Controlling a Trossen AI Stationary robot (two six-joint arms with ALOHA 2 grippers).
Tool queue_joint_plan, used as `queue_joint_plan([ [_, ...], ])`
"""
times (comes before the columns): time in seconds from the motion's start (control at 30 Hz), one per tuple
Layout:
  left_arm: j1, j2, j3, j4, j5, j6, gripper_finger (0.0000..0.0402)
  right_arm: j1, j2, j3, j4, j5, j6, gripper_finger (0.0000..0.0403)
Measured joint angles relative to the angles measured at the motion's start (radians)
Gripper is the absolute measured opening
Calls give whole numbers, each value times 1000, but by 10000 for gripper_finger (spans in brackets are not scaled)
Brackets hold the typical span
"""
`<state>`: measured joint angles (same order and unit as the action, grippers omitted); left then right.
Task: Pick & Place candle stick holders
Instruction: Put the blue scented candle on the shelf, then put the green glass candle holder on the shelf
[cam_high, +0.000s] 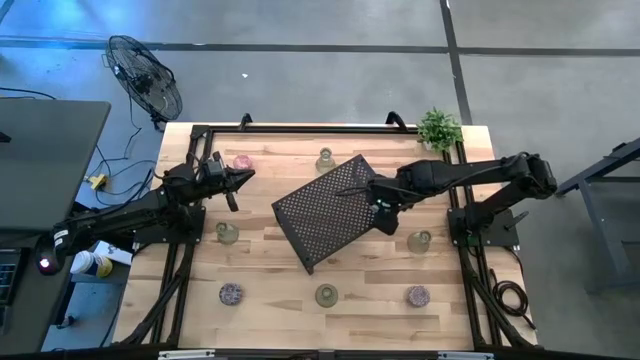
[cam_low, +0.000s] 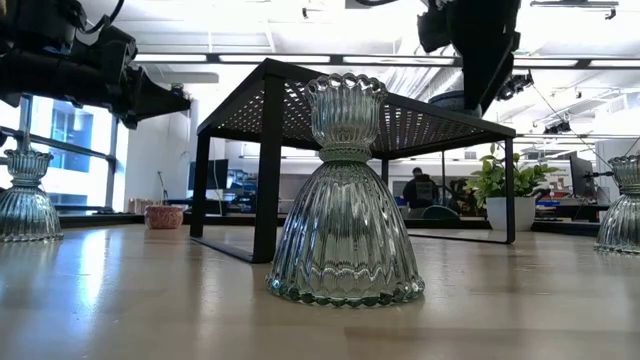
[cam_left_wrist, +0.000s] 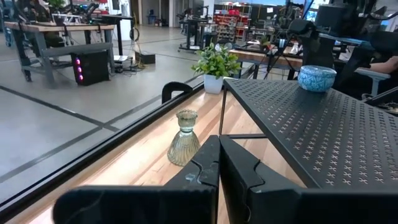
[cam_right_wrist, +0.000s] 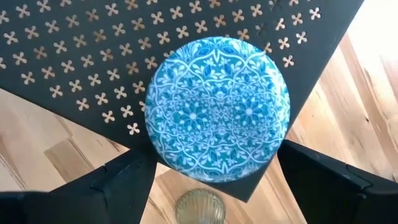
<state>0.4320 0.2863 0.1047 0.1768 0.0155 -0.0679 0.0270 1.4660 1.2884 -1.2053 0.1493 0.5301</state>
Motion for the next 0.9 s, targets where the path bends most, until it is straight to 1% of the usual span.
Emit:
queue_joint_plan([
  [0.17,0,0,0,-5,1,-15,0,0,-16,0,-25,-8,-7,323],
  [0.33,0,0,0,-8,2,-15,0,-22,-53,0,-101,-134,-3,321],
  [0.4,0,0,0,-7,2,-15,0,-26,-73,0,-144,-130,-8,313],
  [0.47,0,0,0,-7,3,-15,0,-27,-105,0,-192,-80,-19,297],
  [0.53,0,0,0,-7,3,-15,0,-27,-161,-23,-182,-19,-42,270],
  [0.6,0,0,0,-7,3,-15,0,-38,-235,-74,-121,-1,-71,234],
  [0.67,0,0,0,-7,3,-15,0,-60,-323,-149,-19,4,-106,187],
  [0.77,0,0,0,-6,3,-15,0,-105,-465,-293,164,52,-161,108],
  [0.87,0,1,0,-2,3,-15,0,-171,-587,-455,415,84,-247,28],
  [0.9,0,2,0,-1,3,-15,0,-196,-618,-510,505,81,-282,14],
])
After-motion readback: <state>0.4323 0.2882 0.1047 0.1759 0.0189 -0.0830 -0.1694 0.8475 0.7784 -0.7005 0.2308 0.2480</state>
